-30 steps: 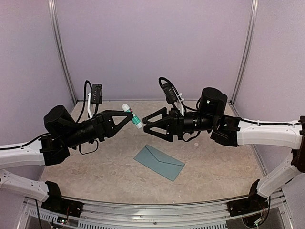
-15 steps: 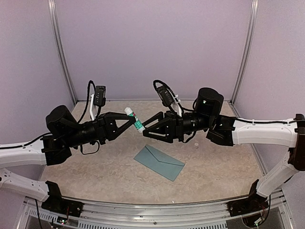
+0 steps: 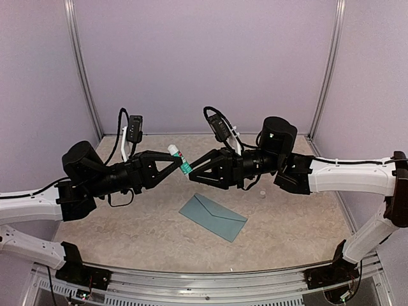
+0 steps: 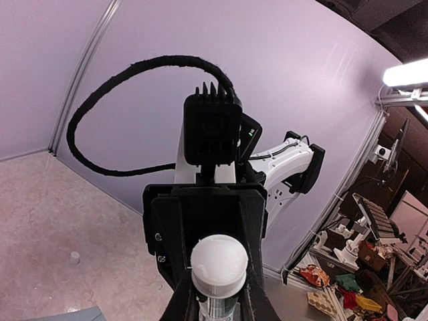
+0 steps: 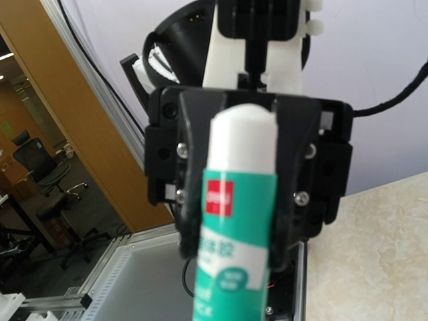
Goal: Place the letter into the envelope and seal it
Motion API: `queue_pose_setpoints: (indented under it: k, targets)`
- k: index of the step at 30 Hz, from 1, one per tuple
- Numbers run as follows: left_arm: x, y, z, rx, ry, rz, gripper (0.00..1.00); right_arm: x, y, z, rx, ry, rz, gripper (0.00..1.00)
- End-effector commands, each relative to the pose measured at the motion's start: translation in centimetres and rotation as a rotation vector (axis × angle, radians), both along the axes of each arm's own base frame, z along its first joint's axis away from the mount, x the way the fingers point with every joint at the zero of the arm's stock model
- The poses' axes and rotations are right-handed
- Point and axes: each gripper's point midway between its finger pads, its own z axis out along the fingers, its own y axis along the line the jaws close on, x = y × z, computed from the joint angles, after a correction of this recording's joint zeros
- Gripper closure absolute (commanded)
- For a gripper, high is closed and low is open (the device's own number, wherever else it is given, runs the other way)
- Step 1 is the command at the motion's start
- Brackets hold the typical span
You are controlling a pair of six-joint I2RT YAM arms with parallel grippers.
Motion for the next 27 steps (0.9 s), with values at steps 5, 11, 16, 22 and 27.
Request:
queue_pose_setpoints:
  k: [5,11,16,22,27]
  targets:
    - [-0.4,0.2,1.9,-0.044,-0.045,-0.003,1.0,-0.1,0.2,0.0,-0.006,-0.007,0.015,0.69]
    - [-0.2,0.3,1.7,-0.037,-0.042,0.011,1.0,-0.1,0.0,0.3,0.003,-0.021,0.002,0.86]
    - [2.0,0.8,0.6,0.013,0.005,0.138,1.0,1.2,-0.3,0.8,0.004,-0.052,-0.105,0.89]
    - [4.0,1.4,-0.6,0.049,0.053,0.254,1.0,5.5,0.2,-0.6,-0.14,-0.153,-0.441,0.91]
    - [4.7,1.4,-0.9,0.048,0.078,0.286,1.0,9.3,0.7,-2.7,-0.326,-0.243,-0.75,0.92]
